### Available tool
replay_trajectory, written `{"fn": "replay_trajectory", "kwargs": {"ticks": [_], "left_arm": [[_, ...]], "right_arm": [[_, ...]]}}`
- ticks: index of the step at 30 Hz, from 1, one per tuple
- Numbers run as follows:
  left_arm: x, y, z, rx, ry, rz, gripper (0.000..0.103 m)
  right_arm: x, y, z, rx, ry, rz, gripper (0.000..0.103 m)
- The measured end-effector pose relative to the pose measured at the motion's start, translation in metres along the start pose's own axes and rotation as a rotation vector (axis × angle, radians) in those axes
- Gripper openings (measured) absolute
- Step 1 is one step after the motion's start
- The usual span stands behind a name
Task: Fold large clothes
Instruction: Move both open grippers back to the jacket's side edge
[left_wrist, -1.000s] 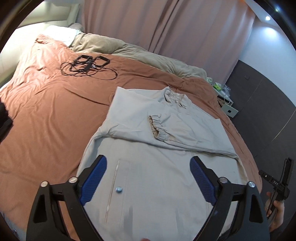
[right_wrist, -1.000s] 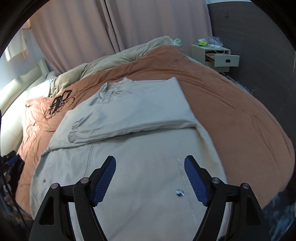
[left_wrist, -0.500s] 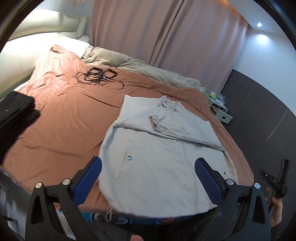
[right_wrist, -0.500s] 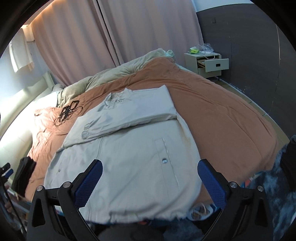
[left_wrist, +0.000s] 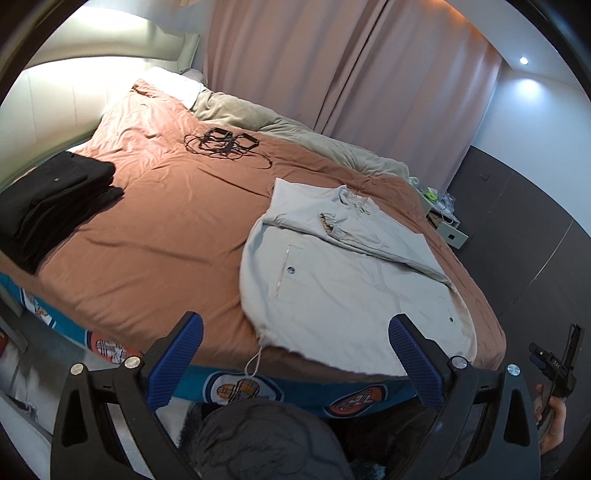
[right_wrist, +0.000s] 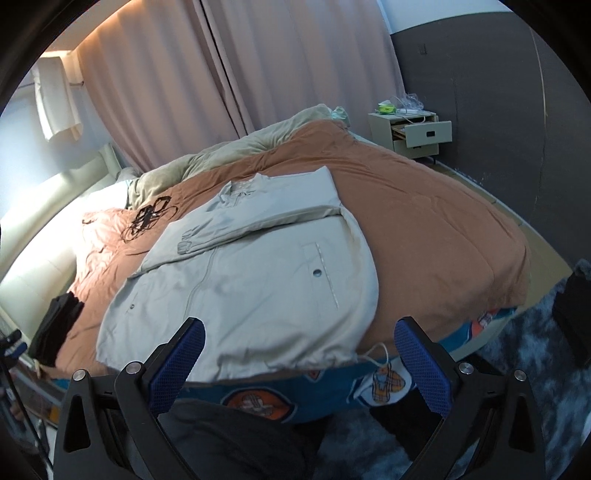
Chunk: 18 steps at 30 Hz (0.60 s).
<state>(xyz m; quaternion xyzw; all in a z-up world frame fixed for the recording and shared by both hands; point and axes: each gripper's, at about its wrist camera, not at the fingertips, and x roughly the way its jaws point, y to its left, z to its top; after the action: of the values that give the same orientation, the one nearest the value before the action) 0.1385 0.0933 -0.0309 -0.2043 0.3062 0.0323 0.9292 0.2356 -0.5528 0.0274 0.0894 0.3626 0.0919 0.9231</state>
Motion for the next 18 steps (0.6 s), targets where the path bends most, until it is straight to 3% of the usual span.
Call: {"fn": "replay_trajectory", "kwargs": {"ticks": [7, 13, 15, 18], "left_arm": [[-0.003, 0.026, -0.022, -0.026, -0.004, 0.018, 0.102], [0.017, 0.054, -0.031, -0.072, 0.042, 0.026, 0.089], [0.029, 0.063, -0.029, -0.092, 0.056, 0.020, 0.079], [0.050, 0.074, -0.031, -0.148, 0.074, 0.001, 0.075]], "right_arm": [[0.005, -0.024, -0.029, 0.057, 0.020, 0.027, 0.103], [0.026, -0.040, -0.052, 0.106, 0.032, 0.064, 0.098], [0.037, -0.047, -0.056, 0.138, 0.048, 0.076, 0.092], [0.057, -0.060, -0.059, 0.186, 0.066, 0.106, 0.087]]}}
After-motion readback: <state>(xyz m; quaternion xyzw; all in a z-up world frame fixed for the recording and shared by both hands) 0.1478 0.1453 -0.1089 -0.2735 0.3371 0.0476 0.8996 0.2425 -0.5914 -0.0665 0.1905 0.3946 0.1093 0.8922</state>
